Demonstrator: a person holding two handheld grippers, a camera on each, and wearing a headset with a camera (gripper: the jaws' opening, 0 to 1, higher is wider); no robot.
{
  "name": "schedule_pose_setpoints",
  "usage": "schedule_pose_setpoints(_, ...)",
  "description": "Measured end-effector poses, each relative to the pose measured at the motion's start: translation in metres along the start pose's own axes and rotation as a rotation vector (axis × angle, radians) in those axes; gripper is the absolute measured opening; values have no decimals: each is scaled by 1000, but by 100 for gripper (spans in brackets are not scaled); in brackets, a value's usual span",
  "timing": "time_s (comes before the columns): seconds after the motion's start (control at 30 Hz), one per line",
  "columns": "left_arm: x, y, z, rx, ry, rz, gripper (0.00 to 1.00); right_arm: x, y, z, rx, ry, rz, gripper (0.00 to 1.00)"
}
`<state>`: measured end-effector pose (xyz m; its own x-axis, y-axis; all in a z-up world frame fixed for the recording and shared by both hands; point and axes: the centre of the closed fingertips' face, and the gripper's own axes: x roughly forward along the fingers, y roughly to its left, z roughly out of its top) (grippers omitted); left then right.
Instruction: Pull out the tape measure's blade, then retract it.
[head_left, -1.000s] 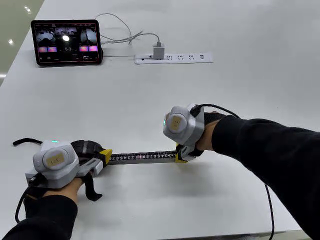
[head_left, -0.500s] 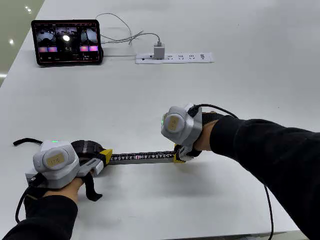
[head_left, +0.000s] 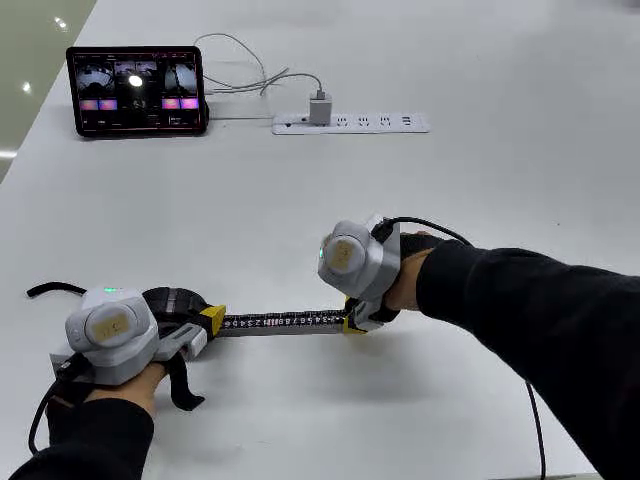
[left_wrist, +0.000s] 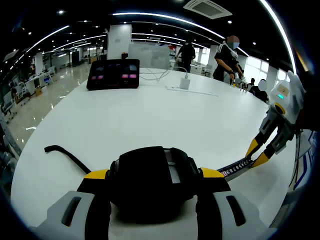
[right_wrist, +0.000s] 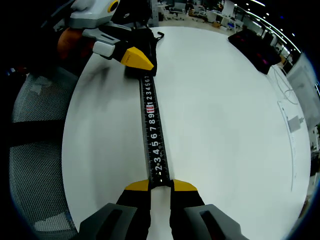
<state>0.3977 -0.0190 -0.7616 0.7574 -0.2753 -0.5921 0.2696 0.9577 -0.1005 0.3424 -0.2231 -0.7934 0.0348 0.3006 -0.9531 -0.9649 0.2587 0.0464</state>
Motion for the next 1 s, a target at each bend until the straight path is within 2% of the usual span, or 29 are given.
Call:
schedule_pose_setpoints(0.57,2,2,-1,-2,3,-2,64,2,-1,6,20,-2,3,9)
schedule_pose_setpoints(0.97,1,0,-2,-4,7,-2,64,3,1,11,-13,-18,-1,9)
schedule_pose_setpoints(1.0,0,0,-2,-4,6,-2,64,3,1,12,10,-26,-1,9)
